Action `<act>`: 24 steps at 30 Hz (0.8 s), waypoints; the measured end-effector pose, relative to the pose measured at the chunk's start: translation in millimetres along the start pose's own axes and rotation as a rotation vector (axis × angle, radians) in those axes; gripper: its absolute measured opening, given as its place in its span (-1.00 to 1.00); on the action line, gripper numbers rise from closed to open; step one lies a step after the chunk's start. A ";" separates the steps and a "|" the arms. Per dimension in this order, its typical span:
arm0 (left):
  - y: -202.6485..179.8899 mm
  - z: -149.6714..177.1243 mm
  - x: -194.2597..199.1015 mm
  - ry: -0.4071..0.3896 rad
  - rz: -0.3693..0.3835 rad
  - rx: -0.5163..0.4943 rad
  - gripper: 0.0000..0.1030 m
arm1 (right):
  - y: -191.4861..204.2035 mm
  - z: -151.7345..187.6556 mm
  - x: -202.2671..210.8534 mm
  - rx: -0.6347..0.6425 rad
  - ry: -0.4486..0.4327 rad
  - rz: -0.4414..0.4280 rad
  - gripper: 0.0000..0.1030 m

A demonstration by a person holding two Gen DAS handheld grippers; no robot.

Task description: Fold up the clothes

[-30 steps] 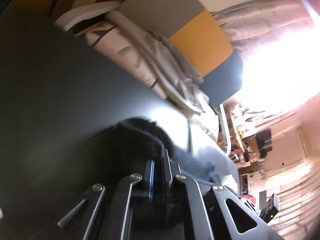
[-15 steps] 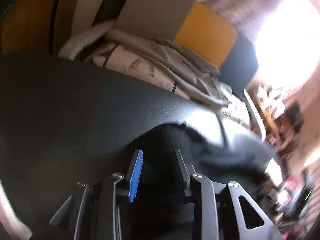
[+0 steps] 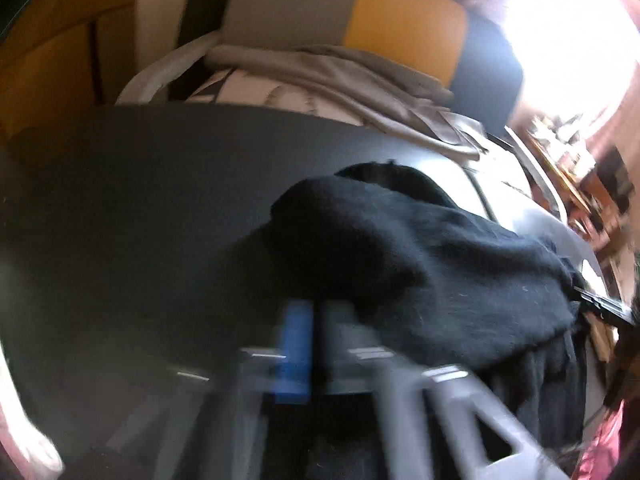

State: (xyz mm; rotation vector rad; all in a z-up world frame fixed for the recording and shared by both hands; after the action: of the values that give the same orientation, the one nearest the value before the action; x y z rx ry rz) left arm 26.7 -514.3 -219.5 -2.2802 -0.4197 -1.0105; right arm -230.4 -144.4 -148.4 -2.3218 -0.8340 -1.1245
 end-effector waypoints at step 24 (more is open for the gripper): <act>-50.5 -28.2 -11.6 -0.085 0.116 -0.033 -0.62 | 95.6 -15.5 10.3 0.137 -0.136 -0.037 0.24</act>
State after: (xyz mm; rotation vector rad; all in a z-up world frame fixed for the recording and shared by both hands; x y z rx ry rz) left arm -22.1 -494.0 -193.3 -2.3540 -0.3035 -0.8721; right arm -169.3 -219.9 -142.0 -2.2959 -0.9756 -0.9021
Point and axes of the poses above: each gripper's, at about its wrist camera, not at the fingertips, and x roughly against the way its jaws point, y to its left, z to its underside, the point moved 3 cm from there along -x, roughly the way its jaws point, and after that the axes turned 12 degrees about z, right-handed, at the moved point
